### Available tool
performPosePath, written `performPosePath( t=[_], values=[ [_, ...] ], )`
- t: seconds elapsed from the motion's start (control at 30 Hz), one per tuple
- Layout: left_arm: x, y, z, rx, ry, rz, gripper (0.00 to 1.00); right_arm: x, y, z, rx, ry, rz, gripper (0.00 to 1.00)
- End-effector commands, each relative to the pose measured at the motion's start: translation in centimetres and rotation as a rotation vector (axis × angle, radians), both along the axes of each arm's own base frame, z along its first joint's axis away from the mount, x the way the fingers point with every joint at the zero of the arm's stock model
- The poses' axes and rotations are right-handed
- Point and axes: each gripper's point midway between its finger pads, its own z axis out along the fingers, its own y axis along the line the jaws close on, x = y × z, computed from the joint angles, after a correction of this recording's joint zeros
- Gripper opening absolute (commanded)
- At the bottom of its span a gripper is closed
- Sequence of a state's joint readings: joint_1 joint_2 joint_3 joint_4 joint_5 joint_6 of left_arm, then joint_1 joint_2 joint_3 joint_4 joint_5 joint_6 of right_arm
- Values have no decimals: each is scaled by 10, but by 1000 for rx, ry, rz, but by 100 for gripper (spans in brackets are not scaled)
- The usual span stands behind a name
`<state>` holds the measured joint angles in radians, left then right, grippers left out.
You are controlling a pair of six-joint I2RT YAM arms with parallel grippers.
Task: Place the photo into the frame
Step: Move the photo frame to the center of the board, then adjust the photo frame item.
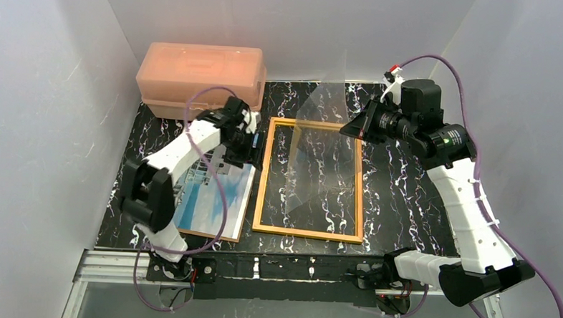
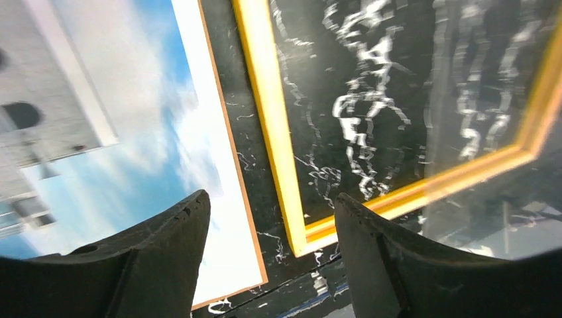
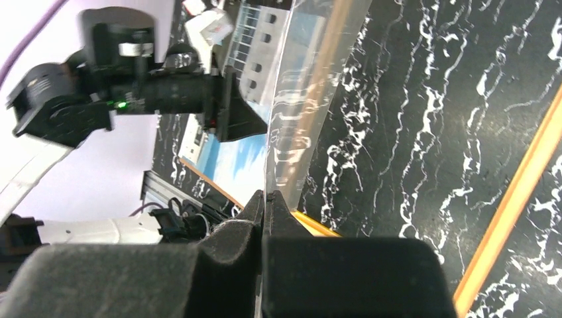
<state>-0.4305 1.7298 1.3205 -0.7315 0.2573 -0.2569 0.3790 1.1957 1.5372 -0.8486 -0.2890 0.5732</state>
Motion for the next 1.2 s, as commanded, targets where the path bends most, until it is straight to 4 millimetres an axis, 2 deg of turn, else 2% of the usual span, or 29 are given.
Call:
performPosePath(
  t=[0.0,0.03,0.07,0.13,0.2,0.27,0.37,0.53,0.67,0.8,0.93,1.0,1.17],
  values=[
    [5,6,96,-97,-241,-95,72,6,16,69,157,-191,52,1],
    [4,6,115,-126,-266,-99,82,6,18,78,183,-212,59,1],
    [2,4,130,-159,-279,-104,86,4,21,88,212,-236,69,1],
    [-2,1,156,-261,-291,-103,89,-1,25,109,278,-287,93,1],
    [-3,4,173,-328,-293,-74,98,-8,29,134,352,-344,122,1],
    [-5,5,189,-417,-280,-84,98,-16,32,160,420,-407,152,1],
    [-4,8,211,-554,-247,-45,99,-29,32,189,500,-470,186,1],
    [-1,10,231,-732,-215,7,98,-44,31,211,586,-522,216,1],
    [1,7,245,-863,-177,31,98,-47,32,201,614,-494,219,1],
    [0,0,263,-972,-175,18,98,-43,34,173,642,-426,203,1],
    [4,-4,282,-1092,-178,-5,98,-41,35,159,662,-410,197,1],
    [3,-4,291,-1133,-178,-24,98,-41,34,155,663,-404,192,1],
    [-1,-2,297,-1137,-199,-53,96,-42,33,150,648,-400,185,1]
  ],
)
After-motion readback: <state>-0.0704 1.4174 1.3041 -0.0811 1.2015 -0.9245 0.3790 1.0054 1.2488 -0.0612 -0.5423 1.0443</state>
